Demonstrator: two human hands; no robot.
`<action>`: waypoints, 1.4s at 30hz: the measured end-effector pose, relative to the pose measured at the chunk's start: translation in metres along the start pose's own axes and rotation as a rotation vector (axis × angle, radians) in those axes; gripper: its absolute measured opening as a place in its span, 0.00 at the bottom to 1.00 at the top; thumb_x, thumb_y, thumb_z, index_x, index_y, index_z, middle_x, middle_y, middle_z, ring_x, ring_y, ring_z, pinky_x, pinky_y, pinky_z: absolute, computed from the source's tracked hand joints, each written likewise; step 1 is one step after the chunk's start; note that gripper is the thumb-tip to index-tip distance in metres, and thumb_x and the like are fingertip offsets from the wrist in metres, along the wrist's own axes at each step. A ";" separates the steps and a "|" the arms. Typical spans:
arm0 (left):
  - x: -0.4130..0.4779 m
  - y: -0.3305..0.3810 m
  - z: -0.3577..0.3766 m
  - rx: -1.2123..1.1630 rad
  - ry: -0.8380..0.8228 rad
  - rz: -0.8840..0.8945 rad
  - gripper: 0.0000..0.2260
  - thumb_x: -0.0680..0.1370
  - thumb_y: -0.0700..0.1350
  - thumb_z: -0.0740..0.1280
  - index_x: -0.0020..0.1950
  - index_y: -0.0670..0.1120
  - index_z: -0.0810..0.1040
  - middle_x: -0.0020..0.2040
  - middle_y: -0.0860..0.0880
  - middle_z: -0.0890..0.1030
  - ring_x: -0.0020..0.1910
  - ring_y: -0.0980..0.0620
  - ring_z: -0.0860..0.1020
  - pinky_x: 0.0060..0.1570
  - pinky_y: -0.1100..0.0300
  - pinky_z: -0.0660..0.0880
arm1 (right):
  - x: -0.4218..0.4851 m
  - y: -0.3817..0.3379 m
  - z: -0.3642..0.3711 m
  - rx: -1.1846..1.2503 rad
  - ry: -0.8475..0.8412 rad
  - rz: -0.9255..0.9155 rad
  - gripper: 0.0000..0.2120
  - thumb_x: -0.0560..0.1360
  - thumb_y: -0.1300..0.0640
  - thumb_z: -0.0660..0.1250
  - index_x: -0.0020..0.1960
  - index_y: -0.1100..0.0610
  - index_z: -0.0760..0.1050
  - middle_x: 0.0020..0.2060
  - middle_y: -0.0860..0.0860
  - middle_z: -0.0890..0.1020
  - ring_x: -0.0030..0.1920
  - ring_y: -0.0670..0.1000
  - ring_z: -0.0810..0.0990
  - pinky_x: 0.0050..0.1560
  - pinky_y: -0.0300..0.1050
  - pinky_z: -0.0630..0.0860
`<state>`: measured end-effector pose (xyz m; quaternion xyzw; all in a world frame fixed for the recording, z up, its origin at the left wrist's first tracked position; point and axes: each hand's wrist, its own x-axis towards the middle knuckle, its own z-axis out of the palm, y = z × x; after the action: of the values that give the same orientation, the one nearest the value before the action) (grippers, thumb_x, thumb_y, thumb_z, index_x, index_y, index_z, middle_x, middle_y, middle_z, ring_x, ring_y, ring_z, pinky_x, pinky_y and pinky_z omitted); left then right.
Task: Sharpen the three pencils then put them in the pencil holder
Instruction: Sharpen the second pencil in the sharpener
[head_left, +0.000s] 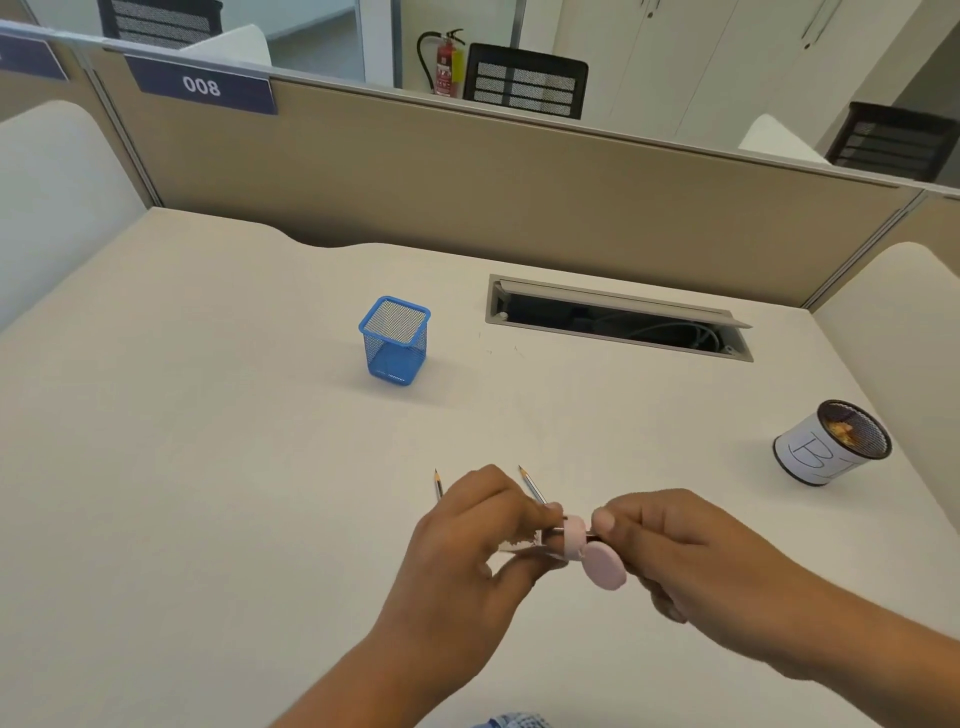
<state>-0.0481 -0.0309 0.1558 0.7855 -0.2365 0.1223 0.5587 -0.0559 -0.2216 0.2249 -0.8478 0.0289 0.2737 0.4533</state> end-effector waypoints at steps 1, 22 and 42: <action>-0.001 0.000 0.000 -0.021 0.002 -0.043 0.12 0.69 0.40 0.77 0.46 0.52 0.79 0.43 0.58 0.77 0.44 0.56 0.80 0.43 0.69 0.74 | -0.001 0.001 -0.002 -0.168 0.048 -0.094 0.21 0.79 0.40 0.56 0.39 0.55 0.73 0.28 0.47 0.68 0.30 0.47 0.62 0.32 0.45 0.63; -0.006 -0.018 0.009 0.336 0.011 0.397 0.02 0.78 0.38 0.69 0.48 0.42 0.82 0.47 0.51 0.76 0.42 0.47 0.78 0.42 0.53 0.73 | 0.010 0.015 -0.010 0.464 -0.305 0.419 0.19 0.81 0.49 0.60 0.32 0.53 0.70 0.27 0.47 0.55 0.26 0.47 0.50 0.24 0.37 0.49; -0.010 -0.022 0.014 0.039 0.130 0.018 0.14 0.68 0.33 0.76 0.46 0.50 0.78 0.45 0.56 0.77 0.49 0.59 0.80 0.48 0.68 0.75 | 0.014 0.024 0.008 -0.497 0.194 -0.260 0.15 0.79 0.46 0.61 0.37 0.51 0.75 0.23 0.44 0.68 0.26 0.47 0.64 0.26 0.37 0.59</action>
<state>-0.0462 -0.0363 0.1282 0.7844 -0.2046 0.1826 0.5564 -0.0543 -0.2262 0.1965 -0.9517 -0.1046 0.1296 0.2581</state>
